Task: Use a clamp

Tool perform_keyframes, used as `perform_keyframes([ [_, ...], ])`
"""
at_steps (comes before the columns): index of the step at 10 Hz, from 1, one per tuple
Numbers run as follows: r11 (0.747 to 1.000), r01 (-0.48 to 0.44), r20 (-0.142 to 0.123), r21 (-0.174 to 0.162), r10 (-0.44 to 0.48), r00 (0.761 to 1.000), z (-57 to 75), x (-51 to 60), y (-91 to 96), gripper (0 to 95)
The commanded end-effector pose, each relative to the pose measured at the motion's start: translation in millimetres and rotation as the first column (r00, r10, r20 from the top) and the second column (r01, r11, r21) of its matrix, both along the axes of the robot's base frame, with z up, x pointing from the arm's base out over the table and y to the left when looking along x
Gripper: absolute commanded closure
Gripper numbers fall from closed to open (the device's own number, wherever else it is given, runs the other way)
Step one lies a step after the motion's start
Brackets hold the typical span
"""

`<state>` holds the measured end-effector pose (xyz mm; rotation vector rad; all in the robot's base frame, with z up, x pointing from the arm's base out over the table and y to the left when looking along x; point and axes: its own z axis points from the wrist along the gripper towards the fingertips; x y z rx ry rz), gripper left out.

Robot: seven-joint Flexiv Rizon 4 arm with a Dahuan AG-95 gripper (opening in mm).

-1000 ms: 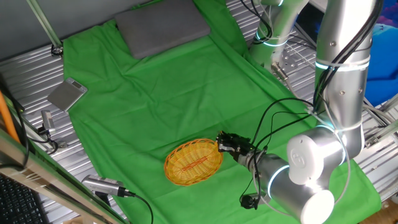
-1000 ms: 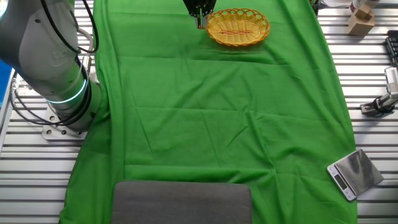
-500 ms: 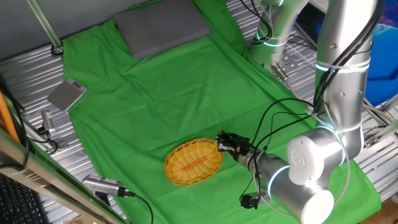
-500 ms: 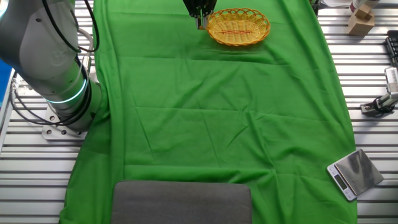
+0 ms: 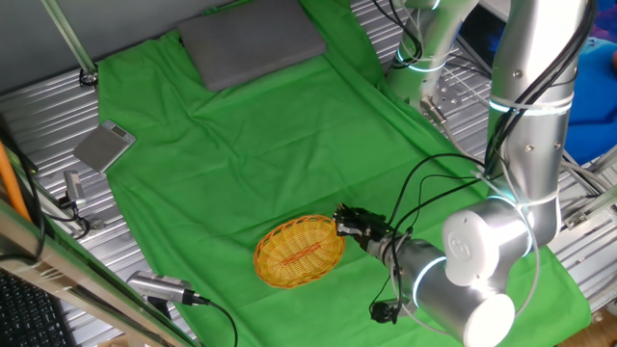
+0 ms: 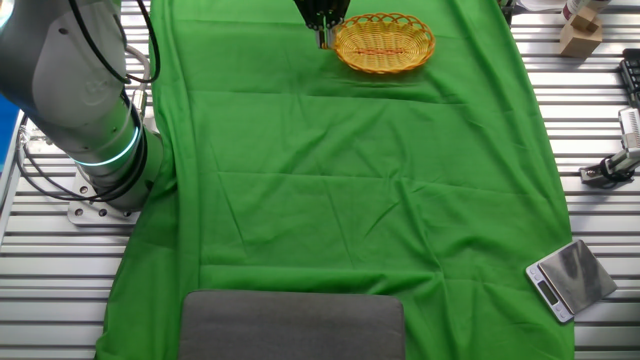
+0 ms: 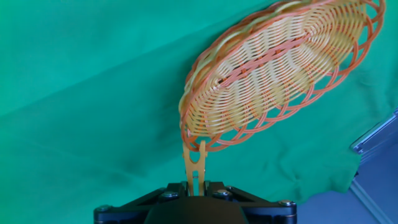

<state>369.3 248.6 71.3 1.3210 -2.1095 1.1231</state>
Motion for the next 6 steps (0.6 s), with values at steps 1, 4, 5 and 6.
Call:
perform_keyframes([
  [1, 1.0, 0.003, 0.002, 0.0, -0.003, 1.0, -0.5, -0.1, 0.6, 95.0],
  [4, 1.0, -0.001, -0.003, -0.001, 0.001, 1.0, -0.4, 0.1, 0.5, 76.0],
  [5, 1.0, -0.001, -0.003, -0.002, 0.001, 1.0, -0.4, 0.1, 0.5, 76.0],
  [6, 1.0, -0.001, -0.002, -0.002, 0.001, 1.0, -0.4, 0.1, 0.5, 76.0],
])
